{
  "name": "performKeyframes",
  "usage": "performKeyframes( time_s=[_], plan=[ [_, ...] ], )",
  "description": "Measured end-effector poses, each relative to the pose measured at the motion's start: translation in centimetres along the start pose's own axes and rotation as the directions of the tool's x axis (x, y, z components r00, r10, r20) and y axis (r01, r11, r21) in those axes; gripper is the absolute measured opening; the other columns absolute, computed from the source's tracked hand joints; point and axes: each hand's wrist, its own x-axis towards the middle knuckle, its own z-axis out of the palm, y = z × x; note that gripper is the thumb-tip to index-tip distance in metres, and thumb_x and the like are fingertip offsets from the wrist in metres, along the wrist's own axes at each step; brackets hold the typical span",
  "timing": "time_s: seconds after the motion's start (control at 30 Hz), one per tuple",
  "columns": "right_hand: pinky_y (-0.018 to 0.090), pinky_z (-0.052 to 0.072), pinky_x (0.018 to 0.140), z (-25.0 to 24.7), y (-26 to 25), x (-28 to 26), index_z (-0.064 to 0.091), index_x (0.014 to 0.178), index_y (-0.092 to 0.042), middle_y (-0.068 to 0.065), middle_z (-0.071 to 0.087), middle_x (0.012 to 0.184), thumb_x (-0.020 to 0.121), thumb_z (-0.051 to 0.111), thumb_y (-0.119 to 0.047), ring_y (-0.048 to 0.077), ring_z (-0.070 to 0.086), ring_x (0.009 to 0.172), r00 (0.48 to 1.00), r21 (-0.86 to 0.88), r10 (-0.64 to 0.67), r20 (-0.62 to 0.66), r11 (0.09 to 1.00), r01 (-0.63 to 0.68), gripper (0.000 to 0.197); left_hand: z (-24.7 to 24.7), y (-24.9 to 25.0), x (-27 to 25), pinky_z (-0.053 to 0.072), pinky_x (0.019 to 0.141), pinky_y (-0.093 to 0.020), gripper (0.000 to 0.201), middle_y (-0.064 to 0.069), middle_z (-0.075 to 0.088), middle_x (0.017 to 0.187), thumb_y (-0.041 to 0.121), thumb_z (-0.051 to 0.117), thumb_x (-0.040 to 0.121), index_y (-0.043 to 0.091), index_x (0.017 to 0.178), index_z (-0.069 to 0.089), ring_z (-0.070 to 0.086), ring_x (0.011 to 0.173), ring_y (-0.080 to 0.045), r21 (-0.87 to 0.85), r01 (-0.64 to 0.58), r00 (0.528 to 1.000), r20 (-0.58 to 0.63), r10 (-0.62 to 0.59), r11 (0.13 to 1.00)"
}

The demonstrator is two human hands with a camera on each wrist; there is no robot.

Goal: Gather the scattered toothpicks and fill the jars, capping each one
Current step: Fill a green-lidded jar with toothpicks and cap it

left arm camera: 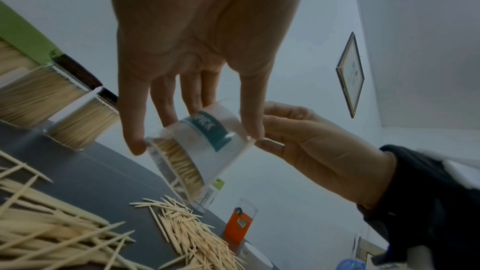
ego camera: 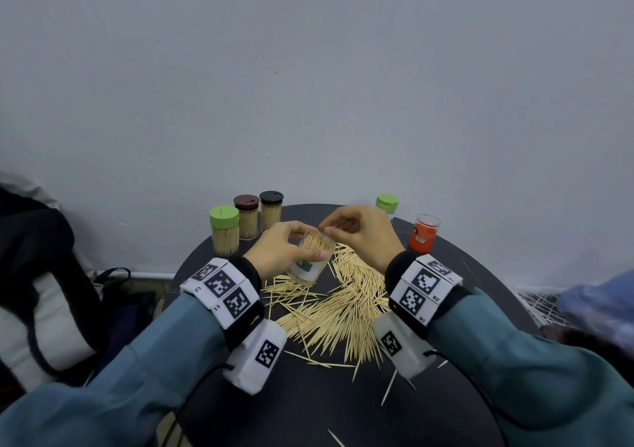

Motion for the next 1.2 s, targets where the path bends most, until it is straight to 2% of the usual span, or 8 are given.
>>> performKeyframes(
  time_s=[0.17,0.3,0.5,0.6,0.7,0.83,0.97,1.2],
  plan=[
    [0.007,0.045,0.065,-1.0,0.2,-1.1,0.071,0.087,-0.010,-0.002,0.066,0.079,0.084,0.065,-0.010,0.003,0.056,0.069,1.000,-0.044,-0.004,-0.029,0.999,0.003,0.006,-0.2,0.1,-0.1,0.047,0.078,-0.029,0.050,0.007,0.062,0.099,0.025,0.078,0.073,0.017,0.119,0.059,0.057,0.099,-0.011,0.032,0.003,1.000,-0.014,-0.002,0.999],
    [0.007,0.044,0.065,-1.3,0.1,-2.7,0.069,0.087,-0.011,-0.002,0.066,0.080,0.083,0.066,-0.013,0.000,0.056,0.068,0.965,-0.097,0.018,0.261,0.995,0.007,0.005,-0.3,0.3,-0.3,0.044,0.076,-0.028,0.050,0.011,0.060,0.095,0.021,0.079,0.072,0.015,0.118,0.059,0.055,0.096,-0.009,0.056,-0.001,0.999,-0.047,0.003,0.998],
    [0.015,0.046,0.065,0.2,-1.8,-6.5,0.068,0.077,-0.008,-0.001,0.066,0.068,0.079,0.072,-0.021,0.006,0.057,0.062,0.612,-0.216,0.172,0.772,0.976,-0.001,0.013,0.0,0.8,-1.1,0.045,0.085,-0.032,0.051,0.009,0.059,0.098,0.022,0.078,0.073,0.016,0.119,0.057,0.054,0.100,-0.012,0.096,0.015,1.000,-0.001,-0.015,0.995],
    [0.015,0.044,0.063,1.1,-3.3,-8.6,0.068,0.075,-0.007,-0.003,0.060,0.059,0.077,0.073,-0.030,0.009,0.055,0.058,0.432,-0.290,0.235,0.871,0.955,0.064,0.023,0.1,1.0,-1.3,0.045,0.096,-0.041,0.055,0.002,0.057,0.109,0.024,0.078,0.072,0.016,0.122,0.056,0.053,0.110,-0.016,0.103,0.027,0.999,0.022,-0.030,0.994],
    [0.012,0.041,0.062,1.9,-4.2,-10.2,0.071,0.078,-0.006,0.001,0.063,0.061,0.075,0.075,-0.032,0.003,0.050,0.053,0.344,-0.322,0.266,0.900,0.940,0.115,0.027,0.3,1.1,-1.5,0.045,0.099,-0.046,0.059,-0.001,0.055,0.114,0.027,0.078,0.071,0.015,0.124,0.055,0.052,0.113,-0.019,0.111,0.035,0.999,0.035,-0.039,0.993],
    [0.014,0.041,0.063,2.3,-4.5,-10.6,0.074,0.085,-0.009,0.006,0.071,0.075,0.075,0.075,-0.024,0.002,0.052,0.054,0.356,-0.318,0.239,0.903,0.931,0.180,0.019,0.5,1.3,-1.5,0.046,0.098,-0.046,0.058,0.001,0.055,0.109,0.024,0.076,0.073,0.014,0.125,0.054,0.052,0.111,-0.018,0.110,0.041,0.998,0.038,-0.046,0.993],
    [0.009,0.039,0.056,1.8,-4.0,-9.6,0.074,0.085,-0.015,-0.016,0.054,0.048,0.075,0.072,-0.016,-0.006,0.051,0.048,0.428,-0.360,0.231,0.874,0.899,0.249,0.011,0.5,1.3,-1.4,0.046,0.098,-0.047,0.060,-0.002,0.054,0.114,0.025,0.077,0.072,0.014,0.126,0.054,0.051,0.116,-0.022,0.110,0.046,0.998,0.042,-0.051,0.993],
    [0.033,0.030,0.095,1.4,-2.4,-7.5,0.068,0.088,-0.025,-0.015,0.056,0.073,0.075,0.069,-0.026,0.004,0.049,0.073,0.558,-0.475,0.167,0.813,0.746,0.467,0.012,0.5,1.2,-1.2,0.048,0.094,-0.044,0.057,0.001,0.055,0.109,0.024,0.077,0.072,0.015,0.124,0.055,0.052,0.113,-0.020,0.111,0.035,0.999,0.027,-0.039,0.993]
  ],
)
